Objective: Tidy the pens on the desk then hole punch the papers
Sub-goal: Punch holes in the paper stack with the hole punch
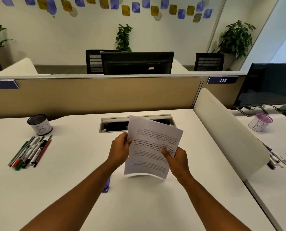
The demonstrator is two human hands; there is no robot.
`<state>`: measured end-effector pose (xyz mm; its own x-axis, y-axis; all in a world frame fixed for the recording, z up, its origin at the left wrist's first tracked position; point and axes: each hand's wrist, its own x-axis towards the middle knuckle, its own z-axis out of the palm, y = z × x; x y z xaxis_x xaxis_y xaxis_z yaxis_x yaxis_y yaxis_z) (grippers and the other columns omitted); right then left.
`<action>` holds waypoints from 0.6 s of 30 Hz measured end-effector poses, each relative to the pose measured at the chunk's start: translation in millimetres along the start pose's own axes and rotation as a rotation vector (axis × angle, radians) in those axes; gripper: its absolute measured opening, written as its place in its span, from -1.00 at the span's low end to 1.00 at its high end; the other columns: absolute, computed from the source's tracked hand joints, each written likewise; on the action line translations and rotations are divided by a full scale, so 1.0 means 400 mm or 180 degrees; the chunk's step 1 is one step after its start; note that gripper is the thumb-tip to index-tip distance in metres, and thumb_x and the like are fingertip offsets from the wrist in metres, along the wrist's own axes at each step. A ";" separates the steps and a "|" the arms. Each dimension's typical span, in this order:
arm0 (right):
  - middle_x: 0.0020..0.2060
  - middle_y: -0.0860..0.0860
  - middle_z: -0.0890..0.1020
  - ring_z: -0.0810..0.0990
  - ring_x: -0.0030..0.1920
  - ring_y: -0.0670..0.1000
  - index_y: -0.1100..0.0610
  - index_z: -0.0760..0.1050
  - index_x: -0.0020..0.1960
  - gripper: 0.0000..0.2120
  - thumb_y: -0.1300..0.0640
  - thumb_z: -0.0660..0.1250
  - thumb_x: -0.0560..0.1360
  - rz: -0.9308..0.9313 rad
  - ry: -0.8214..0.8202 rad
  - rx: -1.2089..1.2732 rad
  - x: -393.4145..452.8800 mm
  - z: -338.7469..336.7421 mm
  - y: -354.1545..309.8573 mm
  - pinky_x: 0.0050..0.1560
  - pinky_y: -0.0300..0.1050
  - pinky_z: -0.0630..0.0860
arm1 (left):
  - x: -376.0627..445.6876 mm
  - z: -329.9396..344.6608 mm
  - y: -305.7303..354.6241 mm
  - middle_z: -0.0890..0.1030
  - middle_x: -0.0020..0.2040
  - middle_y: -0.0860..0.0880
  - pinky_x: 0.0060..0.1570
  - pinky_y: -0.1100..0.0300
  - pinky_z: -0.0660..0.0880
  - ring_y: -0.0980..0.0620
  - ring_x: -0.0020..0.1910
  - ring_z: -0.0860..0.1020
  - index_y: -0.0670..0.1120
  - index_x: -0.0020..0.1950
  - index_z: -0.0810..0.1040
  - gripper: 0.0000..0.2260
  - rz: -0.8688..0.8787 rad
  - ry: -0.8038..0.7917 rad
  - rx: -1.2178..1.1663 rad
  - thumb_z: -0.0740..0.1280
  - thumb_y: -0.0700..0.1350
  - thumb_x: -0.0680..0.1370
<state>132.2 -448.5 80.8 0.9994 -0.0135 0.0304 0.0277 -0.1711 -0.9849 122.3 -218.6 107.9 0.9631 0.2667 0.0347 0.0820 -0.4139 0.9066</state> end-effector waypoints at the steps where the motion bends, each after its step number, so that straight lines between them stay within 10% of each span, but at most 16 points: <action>1: -0.07 -0.07 0.72 0.73 -0.12 0.05 -0.15 0.57 0.00 -0.86 0.05 0.48 0.52 -0.0005 0.0007 -0.0041 -0.001 0.001 0.008 -0.21 -0.11 0.72 | -0.006 0.007 -0.013 0.62 0.02 0.07 -0.02 0.08 0.64 0.03 -0.03 0.64 0.02 0.14 0.49 -0.90 0.0013 0.0025 0.0005 0.24 -0.13 0.66; 18: -0.03 -0.11 0.68 0.68 0.03 0.06 -0.02 0.55 0.14 -0.72 0.17 0.52 0.49 0.0513 0.0034 -0.0009 -0.027 0.042 0.117 0.07 0.01 0.69 | -0.080 0.073 -0.117 0.59 0.12 0.10 -0.06 0.16 0.62 0.03 -0.01 0.59 0.02 0.26 0.46 -0.79 -0.0171 0.0020 -0.0014 0.24 -0.19 0.65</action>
<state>123.2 -440.0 31.4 0.9907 -0.0515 -0.1263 -0.1332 -0.1687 -0.9766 95.2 -233.1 52.0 0.9558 0.2939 -0.0116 0.1324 -0.3949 0.9091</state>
